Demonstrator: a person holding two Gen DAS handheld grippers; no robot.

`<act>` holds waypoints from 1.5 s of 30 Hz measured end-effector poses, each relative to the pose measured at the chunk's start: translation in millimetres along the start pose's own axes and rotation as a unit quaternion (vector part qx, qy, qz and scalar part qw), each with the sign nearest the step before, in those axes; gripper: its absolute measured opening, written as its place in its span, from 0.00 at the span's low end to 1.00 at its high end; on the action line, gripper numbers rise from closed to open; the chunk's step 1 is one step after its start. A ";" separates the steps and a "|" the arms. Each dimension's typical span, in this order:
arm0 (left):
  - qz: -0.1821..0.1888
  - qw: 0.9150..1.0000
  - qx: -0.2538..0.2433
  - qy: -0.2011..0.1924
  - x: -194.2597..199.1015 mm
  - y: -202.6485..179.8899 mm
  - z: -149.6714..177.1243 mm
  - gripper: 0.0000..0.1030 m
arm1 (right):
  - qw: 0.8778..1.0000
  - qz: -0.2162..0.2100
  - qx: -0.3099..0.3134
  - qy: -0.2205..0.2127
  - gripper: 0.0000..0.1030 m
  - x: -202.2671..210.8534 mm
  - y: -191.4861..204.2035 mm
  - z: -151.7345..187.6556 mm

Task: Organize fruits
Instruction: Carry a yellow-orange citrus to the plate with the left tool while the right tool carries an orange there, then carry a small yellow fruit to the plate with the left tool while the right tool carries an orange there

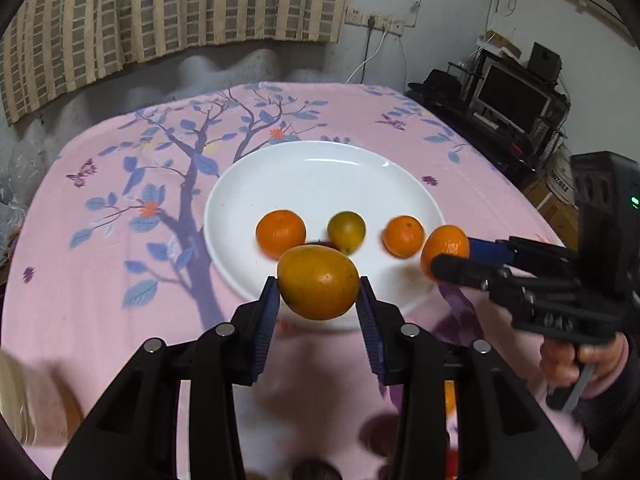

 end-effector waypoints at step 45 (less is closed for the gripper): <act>-0.044 0.997 0.056 0.026 57.4 45.9 152.2 0.47 | 0.995 -0.035 0.031 0.087 0.39 24.6 28.8 92.1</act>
Point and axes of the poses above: each gripper's, at about its wrist camera, not at the fingertips, and x roughly against the way its jaws point, y to its left, z to its underside, the point moved 6 cm from there along -x, roughly the way its jaws point, and after that the axes turned 5 degrees about z, right-handed, at the moved point
